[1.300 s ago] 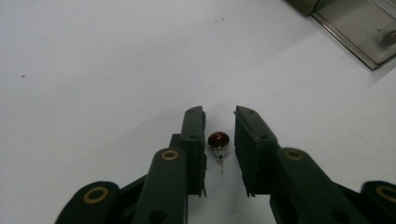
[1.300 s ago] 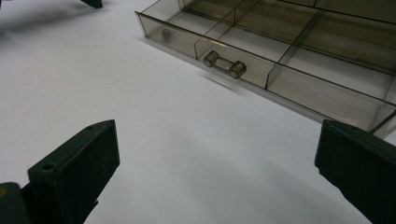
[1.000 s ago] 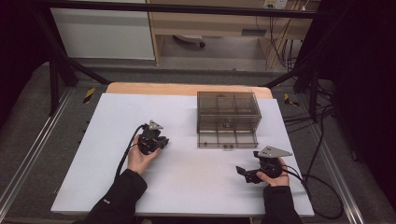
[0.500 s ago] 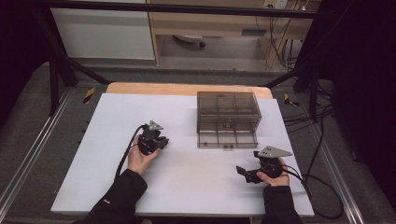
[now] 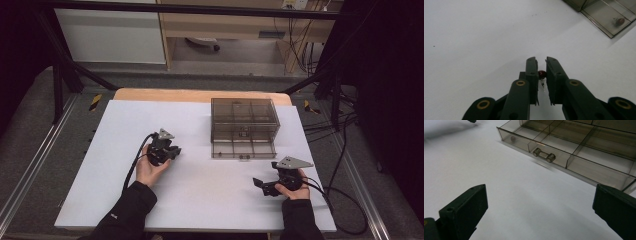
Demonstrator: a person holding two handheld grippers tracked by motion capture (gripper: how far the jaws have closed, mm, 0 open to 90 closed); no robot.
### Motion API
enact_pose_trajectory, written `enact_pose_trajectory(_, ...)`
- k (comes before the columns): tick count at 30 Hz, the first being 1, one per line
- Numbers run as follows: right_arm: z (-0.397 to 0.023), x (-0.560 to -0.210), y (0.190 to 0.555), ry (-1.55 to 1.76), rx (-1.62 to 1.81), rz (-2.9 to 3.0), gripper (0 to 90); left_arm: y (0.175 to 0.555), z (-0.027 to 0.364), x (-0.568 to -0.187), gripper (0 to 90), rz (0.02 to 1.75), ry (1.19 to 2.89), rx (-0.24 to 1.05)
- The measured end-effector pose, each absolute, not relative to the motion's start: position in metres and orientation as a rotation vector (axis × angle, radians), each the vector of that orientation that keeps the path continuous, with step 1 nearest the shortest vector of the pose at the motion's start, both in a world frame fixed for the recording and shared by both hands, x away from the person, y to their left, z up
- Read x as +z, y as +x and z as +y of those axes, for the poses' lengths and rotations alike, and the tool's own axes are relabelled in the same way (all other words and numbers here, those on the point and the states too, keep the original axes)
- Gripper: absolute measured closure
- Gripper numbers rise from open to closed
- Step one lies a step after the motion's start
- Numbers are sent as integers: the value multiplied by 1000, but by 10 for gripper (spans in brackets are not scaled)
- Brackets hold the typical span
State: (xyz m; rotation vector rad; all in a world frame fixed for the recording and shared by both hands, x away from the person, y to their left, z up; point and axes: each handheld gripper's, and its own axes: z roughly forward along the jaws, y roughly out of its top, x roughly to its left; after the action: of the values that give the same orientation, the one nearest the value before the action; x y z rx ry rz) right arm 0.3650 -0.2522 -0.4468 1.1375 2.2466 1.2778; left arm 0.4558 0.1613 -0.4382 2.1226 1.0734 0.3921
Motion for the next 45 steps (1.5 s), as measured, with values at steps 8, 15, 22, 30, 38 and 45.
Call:
enact_pose_trajectory(8,-252,-447,365,1137,1279,2247,6,453,160,-436,795,1062,2127,385)
enact_pose_trajectory(15,-252,-447,365,1137,1280,2247,6,450,157,-435,796,1048,2127,371)
enact_pose_trajectory(22,-252,-447,365,1136,1281,2247,6,447,153,-432,796,1031,2126,361)
enact_pose_trajectory(30,-252,-446,365,1141,1283,2246,6,443,146,-429,796,1012,2120,347)
enact_pose_trajectory(38,-252,-446,365,1141,1281,2246,6,439,138,-423,796,980,2121,341)
enact_pose_trajectory(45,-252,-446,365,1141,1284,2244,6,438,133,-419,796,968,2120,337)
